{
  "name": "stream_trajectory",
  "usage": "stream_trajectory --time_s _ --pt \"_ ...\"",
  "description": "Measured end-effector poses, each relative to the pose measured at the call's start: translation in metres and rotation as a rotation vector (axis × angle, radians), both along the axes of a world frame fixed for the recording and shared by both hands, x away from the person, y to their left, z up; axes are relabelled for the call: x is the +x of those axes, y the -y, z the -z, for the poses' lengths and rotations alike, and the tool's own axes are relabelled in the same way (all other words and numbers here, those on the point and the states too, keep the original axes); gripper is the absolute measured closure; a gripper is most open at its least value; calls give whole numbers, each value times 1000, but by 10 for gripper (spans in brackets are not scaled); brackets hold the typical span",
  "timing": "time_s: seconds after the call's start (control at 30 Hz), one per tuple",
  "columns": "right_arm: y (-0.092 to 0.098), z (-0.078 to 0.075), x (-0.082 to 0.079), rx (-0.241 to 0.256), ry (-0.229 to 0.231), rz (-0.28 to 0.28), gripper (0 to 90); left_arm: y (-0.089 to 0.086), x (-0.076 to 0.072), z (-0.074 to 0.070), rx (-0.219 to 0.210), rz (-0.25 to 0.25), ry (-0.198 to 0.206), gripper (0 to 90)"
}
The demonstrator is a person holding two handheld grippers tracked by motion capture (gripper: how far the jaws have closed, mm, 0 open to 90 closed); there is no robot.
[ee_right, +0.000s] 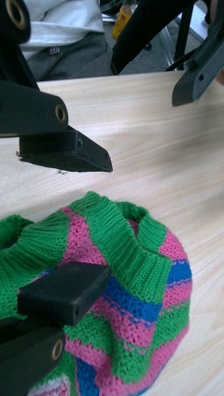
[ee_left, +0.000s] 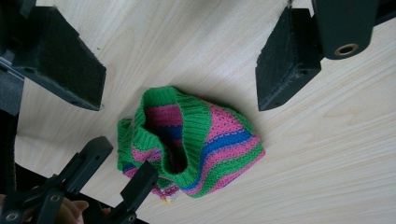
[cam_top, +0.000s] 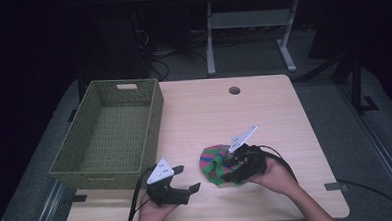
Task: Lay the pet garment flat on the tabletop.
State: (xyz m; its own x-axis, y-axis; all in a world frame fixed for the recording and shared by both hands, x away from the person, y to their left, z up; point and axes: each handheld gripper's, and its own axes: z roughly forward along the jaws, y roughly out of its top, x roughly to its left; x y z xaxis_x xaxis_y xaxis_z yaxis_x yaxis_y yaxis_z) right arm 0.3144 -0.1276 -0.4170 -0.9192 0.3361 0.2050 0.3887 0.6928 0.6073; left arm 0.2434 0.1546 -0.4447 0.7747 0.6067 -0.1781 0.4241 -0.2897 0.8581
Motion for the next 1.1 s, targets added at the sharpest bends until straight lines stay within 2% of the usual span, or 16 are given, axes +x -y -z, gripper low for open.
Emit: stream_trajectory --time_s 0.17,0.2,0.47,0.77,0.97,1.1 --pt "-3 5 2 -25 8 4 438 0 0 0 1 -1 0 158" --pt "-4 8 3 -43 19 5 458 -1 0 0 0 -1 0 158" --pt "-4 11 3 -66 31 20 527 0 -1 0 0 1 1 158" --pt "0 17 4 -77 35 25 678 0 -1 0 0 0 1 158" --pt "1 16 2 -75 44 27 765 -1 -1 0 1 -1 1 158" --pt "4 11 0 -55 51 32 812 -2 0 0 -2 -4 -1 158"
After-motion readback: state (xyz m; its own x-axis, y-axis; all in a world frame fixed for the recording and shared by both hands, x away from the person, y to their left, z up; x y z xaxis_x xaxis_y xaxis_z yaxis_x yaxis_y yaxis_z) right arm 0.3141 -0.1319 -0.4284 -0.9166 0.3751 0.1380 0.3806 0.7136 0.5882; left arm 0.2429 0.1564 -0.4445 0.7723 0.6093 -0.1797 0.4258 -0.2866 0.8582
